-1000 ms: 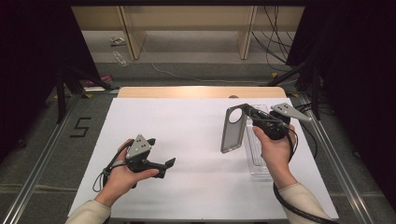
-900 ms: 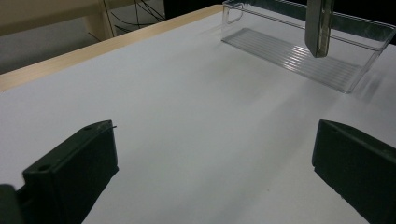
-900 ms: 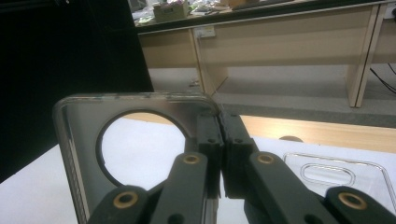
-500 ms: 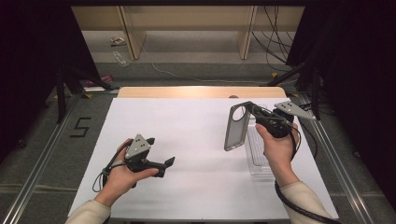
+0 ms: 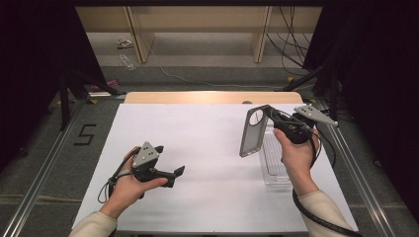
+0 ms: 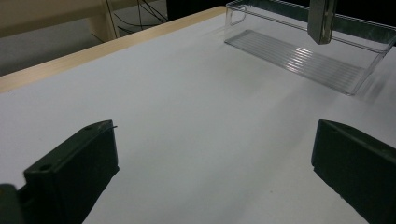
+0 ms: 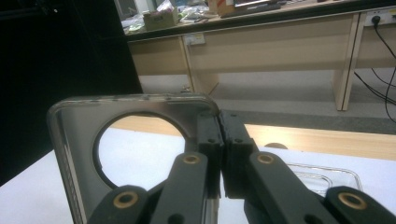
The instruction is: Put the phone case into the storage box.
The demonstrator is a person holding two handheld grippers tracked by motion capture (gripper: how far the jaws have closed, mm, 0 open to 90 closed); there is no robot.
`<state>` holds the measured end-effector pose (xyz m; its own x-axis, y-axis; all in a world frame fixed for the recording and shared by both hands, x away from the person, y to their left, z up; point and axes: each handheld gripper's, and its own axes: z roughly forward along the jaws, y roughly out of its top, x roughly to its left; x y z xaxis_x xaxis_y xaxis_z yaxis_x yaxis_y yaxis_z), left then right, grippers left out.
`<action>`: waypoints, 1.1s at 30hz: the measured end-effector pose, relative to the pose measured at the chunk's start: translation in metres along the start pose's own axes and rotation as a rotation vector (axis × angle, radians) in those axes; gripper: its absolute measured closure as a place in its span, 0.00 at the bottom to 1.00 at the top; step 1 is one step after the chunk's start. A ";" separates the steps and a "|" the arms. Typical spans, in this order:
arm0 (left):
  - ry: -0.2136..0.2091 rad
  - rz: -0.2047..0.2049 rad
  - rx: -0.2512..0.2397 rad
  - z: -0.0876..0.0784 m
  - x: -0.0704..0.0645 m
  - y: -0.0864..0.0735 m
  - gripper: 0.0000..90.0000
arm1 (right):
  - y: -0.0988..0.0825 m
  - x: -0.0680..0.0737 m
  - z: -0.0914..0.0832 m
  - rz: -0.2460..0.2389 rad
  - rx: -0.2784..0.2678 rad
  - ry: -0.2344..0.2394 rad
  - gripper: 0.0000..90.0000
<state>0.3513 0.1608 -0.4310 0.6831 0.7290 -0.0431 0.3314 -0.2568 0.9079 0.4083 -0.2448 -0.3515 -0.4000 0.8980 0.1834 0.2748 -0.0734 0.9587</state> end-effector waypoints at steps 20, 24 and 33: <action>0.001 -0.003 -0.001 0.000 0.000 0.000 0.00 | 0.006 -0.008 -0.003 0.009 -0.020 -0.024 0.99; 0.002 -0.004 -0.002 0.000 0.001 0.000 0.00 | 0.007 -0.009 -0.003 0.012 -0.023 -0.027 0.98; 0.001 -0.003 -0.002 0.000 0.001 0.001 0.00 | 0.009 -0.012 -0.004 0.010 -0.030 -0.038 0.99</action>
<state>0.3517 0.1613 -0.4302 0.6814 0.7305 -0.0454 0.3323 -0.2535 0.9085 0.4123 -0.2577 -0.3442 -0.3642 0.9128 0.1850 0.2517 -0.0948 0.9631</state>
